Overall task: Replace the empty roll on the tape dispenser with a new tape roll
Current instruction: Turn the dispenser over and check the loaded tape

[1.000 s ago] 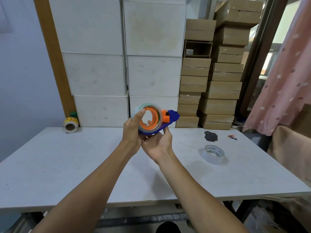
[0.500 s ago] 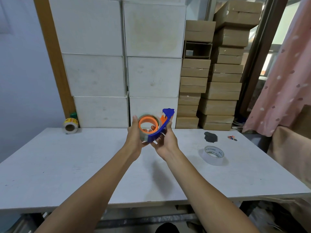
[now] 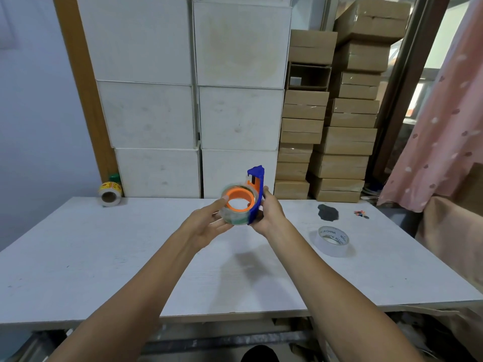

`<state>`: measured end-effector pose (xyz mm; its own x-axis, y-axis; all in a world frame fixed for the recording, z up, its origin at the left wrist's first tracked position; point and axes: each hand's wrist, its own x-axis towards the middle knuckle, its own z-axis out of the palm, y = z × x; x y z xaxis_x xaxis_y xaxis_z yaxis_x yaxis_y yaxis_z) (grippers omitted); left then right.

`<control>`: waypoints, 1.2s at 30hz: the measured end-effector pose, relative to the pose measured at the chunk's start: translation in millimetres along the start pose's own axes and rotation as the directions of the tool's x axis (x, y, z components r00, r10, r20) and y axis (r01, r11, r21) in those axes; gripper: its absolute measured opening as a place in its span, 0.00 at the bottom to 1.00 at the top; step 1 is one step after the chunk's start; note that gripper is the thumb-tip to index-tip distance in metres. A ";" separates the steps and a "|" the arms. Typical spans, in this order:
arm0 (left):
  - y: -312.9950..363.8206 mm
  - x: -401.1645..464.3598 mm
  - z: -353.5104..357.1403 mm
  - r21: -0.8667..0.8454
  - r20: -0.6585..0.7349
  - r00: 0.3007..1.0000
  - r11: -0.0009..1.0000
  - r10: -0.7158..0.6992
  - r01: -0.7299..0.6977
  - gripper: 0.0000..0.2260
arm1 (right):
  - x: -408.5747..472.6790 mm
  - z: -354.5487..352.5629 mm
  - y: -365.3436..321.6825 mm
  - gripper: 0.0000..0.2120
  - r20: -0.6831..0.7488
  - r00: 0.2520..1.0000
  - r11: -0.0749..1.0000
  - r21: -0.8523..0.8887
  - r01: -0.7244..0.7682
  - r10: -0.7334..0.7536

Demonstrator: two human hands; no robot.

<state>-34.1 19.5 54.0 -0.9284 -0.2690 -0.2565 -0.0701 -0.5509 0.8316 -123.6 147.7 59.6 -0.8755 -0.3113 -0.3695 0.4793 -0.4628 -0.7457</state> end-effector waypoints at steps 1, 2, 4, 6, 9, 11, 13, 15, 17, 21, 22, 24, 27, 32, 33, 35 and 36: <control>-0.1 0.0 1.0 -0.011 -0.006 1.000 1.000 0.009 -0.009 0.17 | 0.2 1.3 1.9 0.13 0.007 0.999 0.999 -0.010 0.049 -0.048; -0.1 0.2 2.3 -0.028 -0.012 1.000 0.999 0.016 -0.016 0.15 | 1.6 2.6 3.6 0.11 0.011 0.994 0.994 -0.033 0.106 -0.106; 0.0 2.1 4.2 -0.054 -0.030 0.999 0.998 0.024 -0.026 0.13 | 3.6 4.7 6.2 0.10 0.010 0.972 0.969 -0.080 0.233 -0.233; 0.5 3.6 5.2 -0.050 -0.043 0.999 0.998 0.027 -0.030 0.13 | 4.0 4.4 5.3 0.11 0.001 0.932 0.922 -0.146 0.359 -0.362; 0.7 5.8 5.4 -0.046 -0.046 0.998 0.998 0.042 -0.045 0.16 | 1.6 -0.8 3.7 0.10 0.079 0.854 0.807 -0.294 0.513 -0.514; 1.5 6.6 5.4 -0.077 -0.045 0.997 0.994 0.069 -0.072 0.16 | -0.9 -4.1 7.0 0.12 0.175 0.800 0.711 -0.378 0.593 -0.573; 3.3 9.0 5.1 -0.097 -0.060 0.993 0.990 0.099 -0.105 0.18 | -1.3 -5.5 11.9 0.15 0.288 0.775 0.649 -0.427 0.630 -0.563; 5.8 12.2 5.2 -0.095 -0.060 0.991 0.987 0.123 -0.128 0.19 | -1.5 -5.4 13.9 0.18 0.380 0.768 0.615 -0.459 0.641 -0.516; 8.7 13.3 6.0 -0.072 -0.056 0.989 0.987 0.139 -0.143 0.20 | -3.4 -5.4 10.8 0.20 0.436 0.766 0.612 -0.464 0.641 -0.472; 16.8 13.4 8.6 -0.036 -0.055 0.988 0.988 0.146 -0.148 0.16 | -9.7 -1.2 -0.1 0.21 0.491 0.769 0.635 -0.451 0.627 -0.410; 19.4 13.9 9.0 -0.030 -0.054 0.988 0.989 0.146 -0.147 0.14 | -9.8 1.4 -1.9 0.20 0.488 0.778 0.645 -0.455 0.614 -0.396; 24.7 15.6 9.5 -0.019 -0.061 0.988 0.990 0.140 -0.141 0.13 | -8.9 7.4 -6.6 0.19 0.464 0.797 0.659 -0.465 0.591 -0.387; 31.5 16.3 10.8 -0.028 -0.074 0.988 0.990 0.134 -0.136 0.14 | -7.0 15.3 -14.9 0.20 0.453 0.802 0.654 -0.477 0.587 -0.389; 35.4 16.2 11.1 -0.044 -0.054 0.991 0.991 0.124 -0.127 0.12 | 0.0 19.7 -21.0 0.20 0.449 0.805 0.643 -0.494 0.585 -0.388; 34.6 16.9 10.1 -0.043 -0.041 0.992 0.991 0.122 -0.124 0.11 | 2.4 18.7 -20.8 0.19 0.447 0.805 0.636 -0.502 0.586 -0.389; 31.8 17.7 7.6 -0.044 -0.015 0.993 0.992 0.120 -0.120 0.09 | 8.4 15.5 -19.0 0.16 0.432 0.812 0.623 -0.524 0.581 -0.393; 29.4 19.4 5.5 -0.047 -0.008 0.993 0.992 0.118 -0.118 0.09 | 11.2 13.4 -17.7 0.15 0.419 0.820 0.626 -0.533 0.570 -0.390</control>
<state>-56.3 2.5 76.2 -0.9273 -0.3381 -0.1608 0.0569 -0.5519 0.8320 -141.1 141.3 76.1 -0.8794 -0.4222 0.2202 -0.2315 -0.0249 -0.9725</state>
